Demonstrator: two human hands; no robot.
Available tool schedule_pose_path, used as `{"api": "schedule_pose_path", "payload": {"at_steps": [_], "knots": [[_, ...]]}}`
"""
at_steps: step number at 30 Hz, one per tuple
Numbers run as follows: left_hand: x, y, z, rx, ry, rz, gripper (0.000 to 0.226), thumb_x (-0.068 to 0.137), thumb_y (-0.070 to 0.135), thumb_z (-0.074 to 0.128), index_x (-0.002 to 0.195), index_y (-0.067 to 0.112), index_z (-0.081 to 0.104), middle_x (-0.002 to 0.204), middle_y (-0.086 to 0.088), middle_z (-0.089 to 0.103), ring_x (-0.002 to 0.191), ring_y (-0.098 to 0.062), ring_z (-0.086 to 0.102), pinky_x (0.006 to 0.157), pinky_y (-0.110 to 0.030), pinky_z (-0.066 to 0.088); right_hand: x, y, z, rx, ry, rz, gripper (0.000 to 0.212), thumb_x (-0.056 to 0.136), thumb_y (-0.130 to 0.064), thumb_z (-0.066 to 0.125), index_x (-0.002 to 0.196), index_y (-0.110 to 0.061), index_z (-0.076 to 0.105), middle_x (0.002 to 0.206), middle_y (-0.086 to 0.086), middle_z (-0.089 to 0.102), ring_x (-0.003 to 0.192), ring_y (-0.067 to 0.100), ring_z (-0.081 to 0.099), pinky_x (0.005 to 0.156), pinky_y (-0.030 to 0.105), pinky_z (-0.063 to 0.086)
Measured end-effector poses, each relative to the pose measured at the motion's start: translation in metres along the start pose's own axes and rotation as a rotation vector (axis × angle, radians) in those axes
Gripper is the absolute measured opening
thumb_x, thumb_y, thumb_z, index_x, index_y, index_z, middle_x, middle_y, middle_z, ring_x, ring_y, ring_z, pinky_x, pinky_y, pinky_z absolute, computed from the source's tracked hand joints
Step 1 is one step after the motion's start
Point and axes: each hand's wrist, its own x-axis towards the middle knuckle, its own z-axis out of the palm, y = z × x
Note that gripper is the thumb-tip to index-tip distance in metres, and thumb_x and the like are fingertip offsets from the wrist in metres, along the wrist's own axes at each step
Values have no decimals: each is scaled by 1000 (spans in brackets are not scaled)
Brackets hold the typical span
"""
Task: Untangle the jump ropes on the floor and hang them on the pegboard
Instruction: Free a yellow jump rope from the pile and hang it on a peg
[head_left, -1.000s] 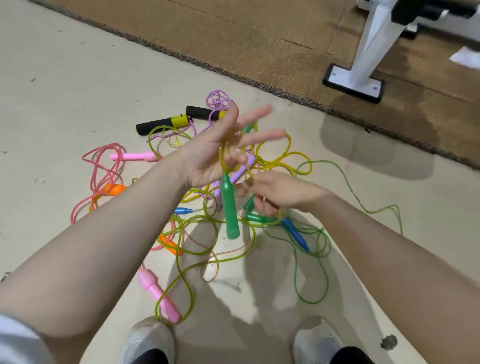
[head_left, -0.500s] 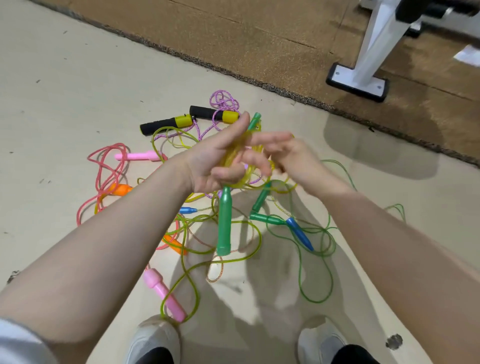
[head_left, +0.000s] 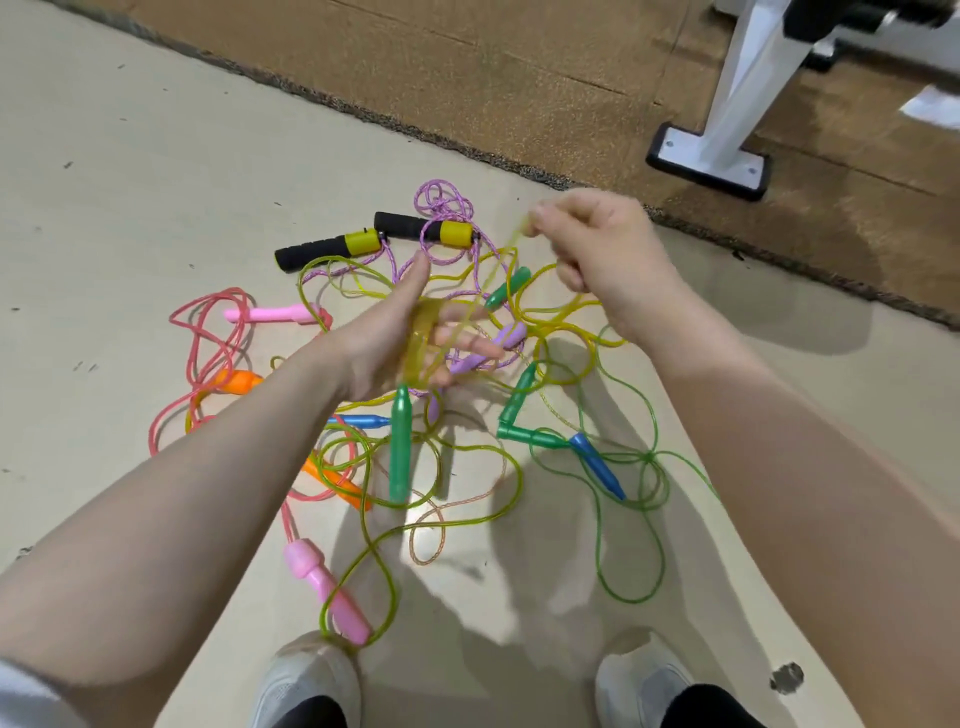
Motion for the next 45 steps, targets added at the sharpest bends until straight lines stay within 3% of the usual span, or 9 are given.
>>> {"api": "schedule_pose_path", "payload": {"at_steps": [5, 12, 16, 21, 24, 30, 36, 41, 45], "knots": [[-10, 22, 17, -177, -522, 168, 62, 71, 59, 62, 112, 14, 68, 82, -4, 72, 27, 3, 39, 30, -8, 32, -22, 69, 15, -392, -167, 238, 37, 94, -37, 47, 67, -15, 60, 48, -3, 54, 40, 6, 39, 47, 25, 32], [20, -11, -16, -430, 256, 222, 53, 95, 12, 48, 142, 3, 26, 117, -11, 59, 76, -26, 72, 71, -31, 59, -40, 22, 26, -434, -1027, 510, 33, 96, -13, 45, 127, -21, 44, 51, 1, 52, 31, 11, 31, 35, 17, 22], [12, -14, 4, 4, 143, 119, 24, 99, 27, 41, 113, 15, 56, 135, -11, 51, 83, -17, 68, 62, -24, 58, -19, -6, 13, -345, -798, 227, 12, 88, -7, 59, 98, -1, 64, 47, 1, 47, 33, 6, 35, 36, 17, 27], [-2, 14, 35, -19, -285, 10, 95, 77, 76, 5, 97, 10, 71, 52, -4, 54, 22, -4, 24, 35, -16, 14, -5, 33, 7, -110, -64, 33, 22, 86, -12, 65, 65, -16, 59, 44, -12, 48, 43, -1, 40, 47, 15, 33], [-2, 22, 29, -213, -392, 163, 79, 71, 74, 27, 99, 15, 73, 55, 4, 56, 23, 4, 28, 31, -13, 16, -23, 60, 17, -91, -282, 226, 21, 95, -15, 49, 80, -5, 60, 50, -10, 49, 48, 6, 44, 50, 19, 35], [21, -10, 13, -314, 246, 162, 31, 99, 33, 41, 123, 16, 48, 131, -6, 57, 51, -3, 61, 47, -15, 51, -30, 31, 35, -397, -909, 535, 28, 97, -16, 44, 122, -4, 49, 81, 7, 68, 44, 10, 56, 43, 17, 39], [29, -18, -1, -164, 394, 202, 50, 99, 25, 44, 144, 11, 28, 100, -5, 65, 65, -13, 67, 68, -22, 58, -14, 1, 16, -437, -860, 434, 18, 90, -14, 58, 105, -3, 60, 56, 1, 60, 41, 10, 52, 42, 16, 41], [8, 9, 17, 196, -173, -61, 83, 84, 70, 20, 102, 3, 66, 52, -6, 61, 25, -7, 29, 32, -15, 22, -2, 38, 1, -155, -200, 112, 11, 83, -9, 67, 72, -11, 64, 55, 5, 51, 50, 8, 44, 52, 21, 38], [5, 16, 9, -174, -690, 104, 53, 78, 48, 61, 110, 6, 68, 63, 1, 64, 24, 4, 30, 32, -8, 24, -15, 68, 7, -328, -334, 134, 17, 90, -27, 58, 75, -27, 68, 68, -3, 58, 63, 6, 48, 65, 30, 41]]}}
